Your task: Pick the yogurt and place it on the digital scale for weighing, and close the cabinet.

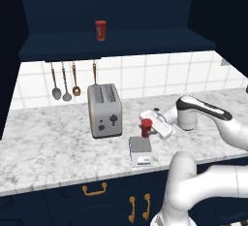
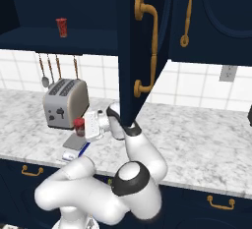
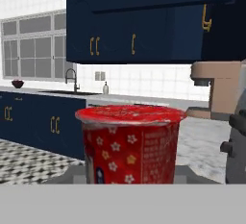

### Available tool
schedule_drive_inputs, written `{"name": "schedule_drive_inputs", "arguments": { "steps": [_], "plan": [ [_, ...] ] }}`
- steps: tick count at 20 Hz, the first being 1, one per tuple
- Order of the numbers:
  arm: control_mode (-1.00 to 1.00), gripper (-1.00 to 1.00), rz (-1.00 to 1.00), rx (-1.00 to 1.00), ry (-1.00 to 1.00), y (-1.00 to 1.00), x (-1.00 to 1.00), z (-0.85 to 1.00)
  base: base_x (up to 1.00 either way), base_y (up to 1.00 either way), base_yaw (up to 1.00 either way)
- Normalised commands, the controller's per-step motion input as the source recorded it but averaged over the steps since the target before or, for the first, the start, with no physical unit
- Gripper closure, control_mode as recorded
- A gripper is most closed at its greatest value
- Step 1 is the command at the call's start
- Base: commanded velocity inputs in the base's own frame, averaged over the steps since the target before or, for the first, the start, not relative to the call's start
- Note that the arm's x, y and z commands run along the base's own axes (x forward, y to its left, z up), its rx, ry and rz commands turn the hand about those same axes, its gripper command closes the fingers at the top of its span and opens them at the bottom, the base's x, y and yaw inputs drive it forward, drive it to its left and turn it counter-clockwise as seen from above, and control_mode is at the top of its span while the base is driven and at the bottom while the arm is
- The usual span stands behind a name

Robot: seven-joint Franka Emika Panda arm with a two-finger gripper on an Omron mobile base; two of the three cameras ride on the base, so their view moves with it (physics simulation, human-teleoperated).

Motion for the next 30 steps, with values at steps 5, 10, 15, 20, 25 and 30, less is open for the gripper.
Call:
{"name": "schedule_drive_inputs", "arguments": {
  "steps": [5, 10, 15, 20, 25, 30],
  "plan": [
    [-1.0, 1.0, 0.01, 0.0, 0.05, 0.01, 0.02, -0.16, 0.0, 0.0, 0.0],
    [-1.0, 1.0, 0.05, 0.03, 0.02, 0.0, 0.02, -0.23, 0.0, 0.0, 0.0],
    [-1.0, 1.0, 0.03, 0.0, -0.02, 0.05, 0.01, -0.14, 0.0, 0.0, 0.0],
    [-1.0, 1.0, 0.01, 0.0, -0.07, 0.04, 0.29, -0.05, 0.0, 0.0, 0.0],
    [-1.0, 1.0, 0.0, 0.0, -0.05, 0.04, 0.2, -0.24, 0.0, 0.0, 0.0],
    [-1.0, -1.0, 0.0, 0.0, -0.04, 0.05, 0.03, -0.4, 0.0, 0.0, 0.0]
  ]
}}
